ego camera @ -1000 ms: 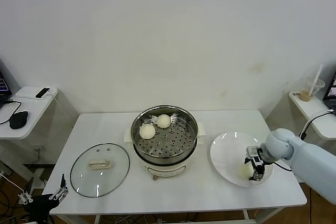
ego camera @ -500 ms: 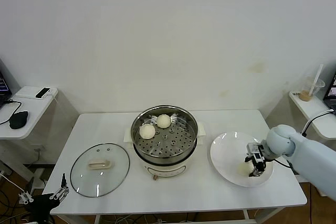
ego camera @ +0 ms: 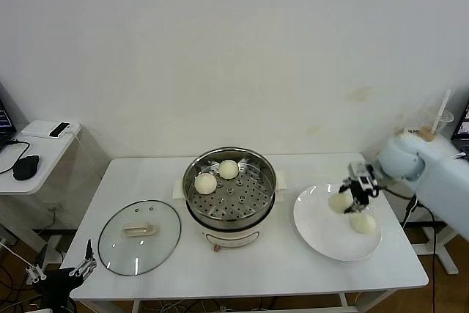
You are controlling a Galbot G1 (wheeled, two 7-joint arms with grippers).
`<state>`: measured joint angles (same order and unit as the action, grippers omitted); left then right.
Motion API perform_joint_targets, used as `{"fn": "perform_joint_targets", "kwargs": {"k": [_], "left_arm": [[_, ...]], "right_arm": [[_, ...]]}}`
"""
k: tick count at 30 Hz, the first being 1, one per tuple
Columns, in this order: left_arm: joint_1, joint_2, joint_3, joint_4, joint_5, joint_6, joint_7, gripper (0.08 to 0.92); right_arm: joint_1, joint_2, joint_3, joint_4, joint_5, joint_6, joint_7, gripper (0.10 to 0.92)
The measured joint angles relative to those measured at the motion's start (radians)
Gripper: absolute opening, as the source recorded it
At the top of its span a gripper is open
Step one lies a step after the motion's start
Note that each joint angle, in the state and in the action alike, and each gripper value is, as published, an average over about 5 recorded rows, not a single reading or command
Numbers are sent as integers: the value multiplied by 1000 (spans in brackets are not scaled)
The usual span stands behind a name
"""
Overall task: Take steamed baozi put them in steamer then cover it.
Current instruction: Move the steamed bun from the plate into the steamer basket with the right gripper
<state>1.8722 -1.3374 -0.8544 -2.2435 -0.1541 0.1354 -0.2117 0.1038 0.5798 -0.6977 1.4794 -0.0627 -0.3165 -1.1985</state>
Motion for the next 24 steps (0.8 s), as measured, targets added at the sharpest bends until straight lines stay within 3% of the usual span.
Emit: {"fn": "perform_joint_targets", "kwargs": {"k": [12, 24], "left_arm": [[2, -4, -9, 2, 0, -1, 0, 823], [14, -7, -36, -4, -6, 0, 0, 823]], "right_arm": [[281, 168, -177, 17, 153, -16, 64, 600], [354, 366, -314, -19, 233, 44, 139, 597]]}}
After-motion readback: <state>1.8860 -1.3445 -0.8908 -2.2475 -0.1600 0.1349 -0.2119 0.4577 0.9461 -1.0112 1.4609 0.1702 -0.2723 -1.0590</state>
